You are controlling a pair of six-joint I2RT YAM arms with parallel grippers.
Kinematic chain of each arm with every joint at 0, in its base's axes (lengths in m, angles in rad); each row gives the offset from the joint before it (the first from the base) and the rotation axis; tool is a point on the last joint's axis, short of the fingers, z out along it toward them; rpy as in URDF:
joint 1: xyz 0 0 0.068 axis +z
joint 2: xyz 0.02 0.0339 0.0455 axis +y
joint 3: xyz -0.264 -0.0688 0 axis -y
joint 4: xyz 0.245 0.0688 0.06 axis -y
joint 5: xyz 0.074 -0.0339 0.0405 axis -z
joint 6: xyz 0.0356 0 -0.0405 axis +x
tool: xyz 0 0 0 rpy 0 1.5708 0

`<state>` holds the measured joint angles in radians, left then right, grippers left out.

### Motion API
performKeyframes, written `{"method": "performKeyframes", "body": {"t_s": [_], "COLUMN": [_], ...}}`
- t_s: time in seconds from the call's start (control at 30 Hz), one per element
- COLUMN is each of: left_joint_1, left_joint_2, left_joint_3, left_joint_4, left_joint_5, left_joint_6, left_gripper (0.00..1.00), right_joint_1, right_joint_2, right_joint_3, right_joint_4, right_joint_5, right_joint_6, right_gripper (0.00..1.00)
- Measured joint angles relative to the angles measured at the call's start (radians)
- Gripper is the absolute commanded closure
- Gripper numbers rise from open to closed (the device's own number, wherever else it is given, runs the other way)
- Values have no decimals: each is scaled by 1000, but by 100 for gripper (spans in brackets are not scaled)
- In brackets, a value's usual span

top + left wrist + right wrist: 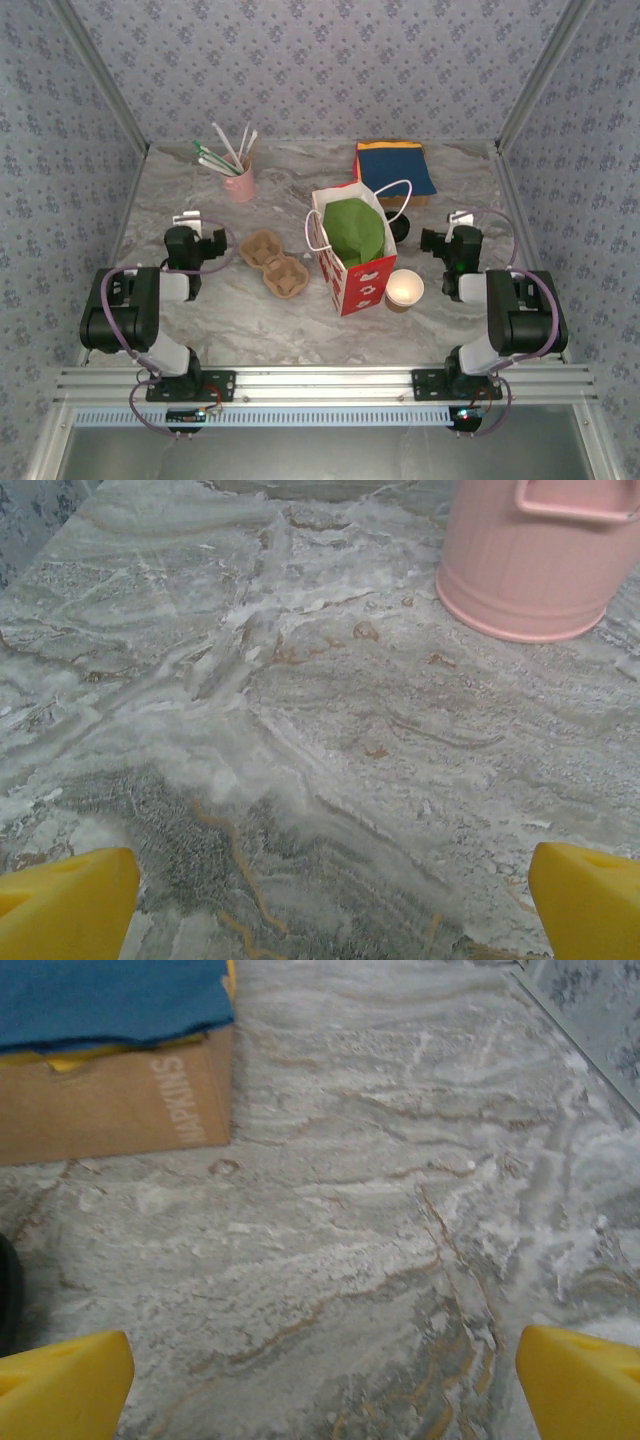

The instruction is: Pack the takeout coffee

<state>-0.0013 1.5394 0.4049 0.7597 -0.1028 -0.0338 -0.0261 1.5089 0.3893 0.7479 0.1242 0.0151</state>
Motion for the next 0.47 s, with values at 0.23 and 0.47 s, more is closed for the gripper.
{"method": "performKeyframes", "body": {"t_s": [0.23, 0.47], "left_joint_1": [2, 2], "left_joint_2": [0, 0], "left_joint_3": [0, 0], "left_joint_4": [5, 6], "left_joint_5": [10, 13], "left_joint_6": [0, 0], "left_gripper": [0, 0], "right_joint_1": [5, 5], "right_joint_2": [0, 0], "right_joint_3": [0, 0], "right_joint_4": [27, 29], "right_joint_5": [-10, -9], "right_joint_6": [-10, -13], "right_gripper": [0, 0]}}
